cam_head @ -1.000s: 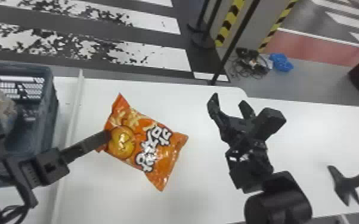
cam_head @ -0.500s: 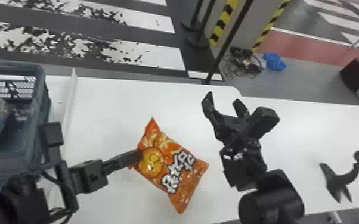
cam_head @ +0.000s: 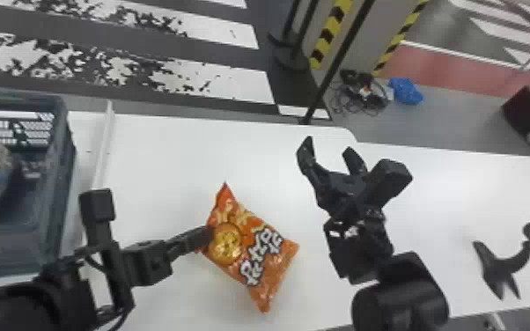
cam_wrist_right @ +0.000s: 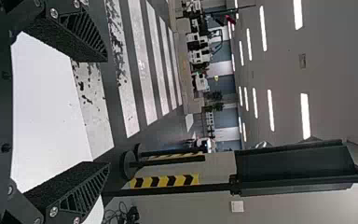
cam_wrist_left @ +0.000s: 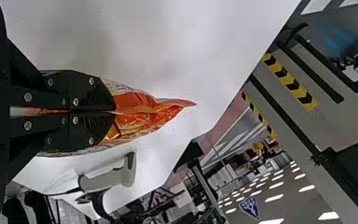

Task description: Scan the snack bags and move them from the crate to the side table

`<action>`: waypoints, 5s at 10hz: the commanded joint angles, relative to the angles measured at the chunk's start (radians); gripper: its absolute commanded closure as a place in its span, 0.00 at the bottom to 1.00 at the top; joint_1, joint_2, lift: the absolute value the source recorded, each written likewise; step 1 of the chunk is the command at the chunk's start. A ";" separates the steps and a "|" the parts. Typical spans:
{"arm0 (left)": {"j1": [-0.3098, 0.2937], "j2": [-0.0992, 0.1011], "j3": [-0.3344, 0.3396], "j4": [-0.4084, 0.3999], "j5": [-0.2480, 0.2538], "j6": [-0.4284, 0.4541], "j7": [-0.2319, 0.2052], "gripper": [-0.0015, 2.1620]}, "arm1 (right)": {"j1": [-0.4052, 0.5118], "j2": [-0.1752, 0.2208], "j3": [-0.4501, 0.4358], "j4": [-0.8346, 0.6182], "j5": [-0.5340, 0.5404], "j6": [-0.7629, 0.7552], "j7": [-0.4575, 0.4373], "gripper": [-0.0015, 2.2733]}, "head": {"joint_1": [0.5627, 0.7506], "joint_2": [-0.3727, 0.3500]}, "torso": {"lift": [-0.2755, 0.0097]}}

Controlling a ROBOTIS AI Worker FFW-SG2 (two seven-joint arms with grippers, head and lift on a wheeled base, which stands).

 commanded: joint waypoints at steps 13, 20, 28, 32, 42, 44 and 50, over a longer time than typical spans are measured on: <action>0.352 0.203 0.133 -0.730 -0.468 -0.294 0.355 0.03 | 0.170 -0.037 -0.043 -0.031 0.083 -0.112 0.073 0.06 | 0.70 0.10 | 0.66; 0.465 0.221 0.300 -0.507 -0.390 -0.935 0.331 0.04 | 0.308 -0.035 -0.054 -0.124 0.216 0.109 0.214 0.06 | 0.70 0.39 | 0.66; 0.467 0.213 0.339 -0.483 -0.315 -0.855 0.282 0.04 | 0.411 -0.078 0.152 -0.270 0.515 0.318 0.286 0.07 | 0.70 0.67 | 0.66; 0.465 0.212 0.340 -0.481 -0.287 -0.849 0.249 0.04 | 0.380 -0.150 0.267 -0.173 0.724 0.260 0.076 0.07 | 0.70 0.67 | 0.66; 0.468 0.210 0.348 -0.489 -0.257 -0.797 0.205 0.04 | 0.233 -0.207 0.261 -0.199 0.618 0.554 0.200 0.99 | 0.70 0.54 | 0.66; 0.467 0.210 0.348 -0.490 -0.255 -0.788 0.202 0.04 | 0.259 -0.198 0.123 -0.330 0.428 0.683 0.320 0.99 | 0.70 0.56 | 0.66; 0.464 0.204 0.346 -0.483 -0.235 -0.730 0.150 0.05 | 0.133 0.041 -0.291 -0.459 -0.114 1.312 0.636 0.99 | 0.70 0.55 | 0.66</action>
